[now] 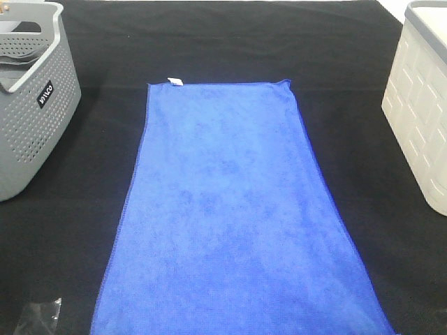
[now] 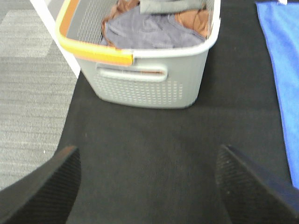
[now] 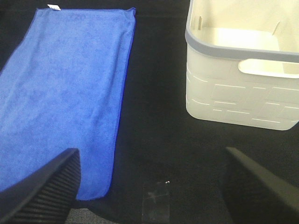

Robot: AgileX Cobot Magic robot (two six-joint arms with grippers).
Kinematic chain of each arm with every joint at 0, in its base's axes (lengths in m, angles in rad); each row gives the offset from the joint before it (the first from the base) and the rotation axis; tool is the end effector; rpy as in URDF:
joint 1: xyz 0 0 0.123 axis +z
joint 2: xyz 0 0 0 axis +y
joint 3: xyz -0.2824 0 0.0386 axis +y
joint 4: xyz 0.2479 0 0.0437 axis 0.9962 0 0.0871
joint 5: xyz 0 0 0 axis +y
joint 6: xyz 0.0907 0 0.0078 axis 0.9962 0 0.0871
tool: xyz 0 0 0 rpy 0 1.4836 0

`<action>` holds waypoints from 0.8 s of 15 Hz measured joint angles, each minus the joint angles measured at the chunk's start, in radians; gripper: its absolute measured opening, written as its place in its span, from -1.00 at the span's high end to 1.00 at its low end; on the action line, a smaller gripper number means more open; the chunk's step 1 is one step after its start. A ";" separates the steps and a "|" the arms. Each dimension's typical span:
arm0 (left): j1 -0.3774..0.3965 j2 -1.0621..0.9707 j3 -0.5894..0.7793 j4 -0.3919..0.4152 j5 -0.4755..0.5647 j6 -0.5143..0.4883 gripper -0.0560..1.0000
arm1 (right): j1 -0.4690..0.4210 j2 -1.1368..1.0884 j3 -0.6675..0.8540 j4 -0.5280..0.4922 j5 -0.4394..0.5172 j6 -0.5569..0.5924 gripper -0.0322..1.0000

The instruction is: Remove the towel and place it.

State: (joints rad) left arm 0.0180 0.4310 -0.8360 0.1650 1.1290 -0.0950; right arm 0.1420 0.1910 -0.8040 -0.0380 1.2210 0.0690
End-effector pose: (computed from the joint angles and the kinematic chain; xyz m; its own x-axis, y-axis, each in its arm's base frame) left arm 0.0425 0.0143 0.3606 -0.5868 -0.0342 -0.8090 -0.1517 0.9861 0.0683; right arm -0.0129 -0.0051 0.3475 -0.4978 -0.0147 -0.8672 -0.0831 0.9961 0.0308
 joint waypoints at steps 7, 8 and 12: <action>0.000 -0.435 0.170 -0.003 0.083 0.000 -0.50 | 0.000 -0.195 0.177 -0.037 -0.006 -0.026 -0.55; 0.000 -0.436 0.187 -0.016 0.083 0.013 -0.50 | 0.000 -0.195 0.209 -0.037 -0.020 -0.027 -0.55; 0.000 -0.437 0.295 -0.106 -0.006 0.058 -0.50 | 0.000 -0.195 0.285 -0.036 -0.139 -0.045 -0.55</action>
State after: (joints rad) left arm 0.0180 -0.0060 -0.5410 0.0590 1.1230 -0.0370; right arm 0.1420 -0.0040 -0.5190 -0.0740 1.0820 0.0240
